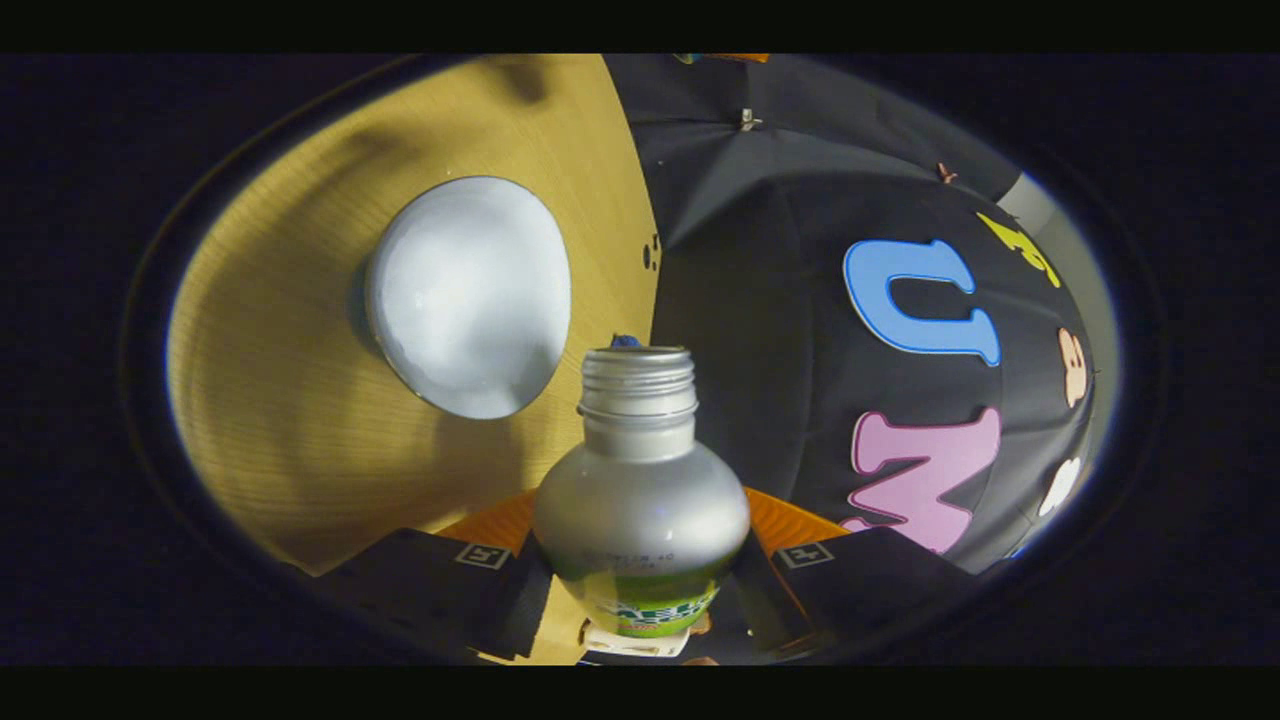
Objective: Open the teacup lid with one hand, grasp the water bottle and pour water into the teacup with the other hand; after pouring, place the water bottle on the coaster and then close the teacup lid.
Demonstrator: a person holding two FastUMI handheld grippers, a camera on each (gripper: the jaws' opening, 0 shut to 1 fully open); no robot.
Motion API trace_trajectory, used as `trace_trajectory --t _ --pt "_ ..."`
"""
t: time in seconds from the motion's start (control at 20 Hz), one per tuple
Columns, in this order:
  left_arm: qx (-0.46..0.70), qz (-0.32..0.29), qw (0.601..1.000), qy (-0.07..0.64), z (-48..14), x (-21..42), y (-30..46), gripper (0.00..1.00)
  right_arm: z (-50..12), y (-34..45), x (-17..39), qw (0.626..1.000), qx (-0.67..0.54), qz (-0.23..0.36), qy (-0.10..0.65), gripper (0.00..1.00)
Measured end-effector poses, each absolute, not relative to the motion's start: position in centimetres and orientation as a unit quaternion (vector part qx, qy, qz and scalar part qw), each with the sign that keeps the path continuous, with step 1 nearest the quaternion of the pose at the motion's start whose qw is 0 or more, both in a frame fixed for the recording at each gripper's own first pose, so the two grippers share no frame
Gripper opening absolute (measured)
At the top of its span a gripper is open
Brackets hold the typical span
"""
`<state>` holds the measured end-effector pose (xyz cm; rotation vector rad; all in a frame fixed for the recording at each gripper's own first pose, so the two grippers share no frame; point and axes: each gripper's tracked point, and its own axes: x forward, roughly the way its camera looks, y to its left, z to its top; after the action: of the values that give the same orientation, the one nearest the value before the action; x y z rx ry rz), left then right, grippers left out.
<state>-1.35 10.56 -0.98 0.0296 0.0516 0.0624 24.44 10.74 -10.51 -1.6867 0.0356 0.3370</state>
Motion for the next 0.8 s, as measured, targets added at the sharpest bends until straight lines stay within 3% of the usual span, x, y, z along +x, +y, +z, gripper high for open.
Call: trace_trajectory --t 0.3,0.8 --pt "0.015 0.032 0.999 0.030 -1.1 -1.3 10.5 0.31 -9.9 11.0 24.7 0.622 -0.768 0.152 -0.001 0.77" --pt "0.017 0.036 0.999 0.026 -0.5 -1.7 10.6 0.31 -9.2 11.3 25.2 0.582 -0.797 0.160 -0.021 0.81"
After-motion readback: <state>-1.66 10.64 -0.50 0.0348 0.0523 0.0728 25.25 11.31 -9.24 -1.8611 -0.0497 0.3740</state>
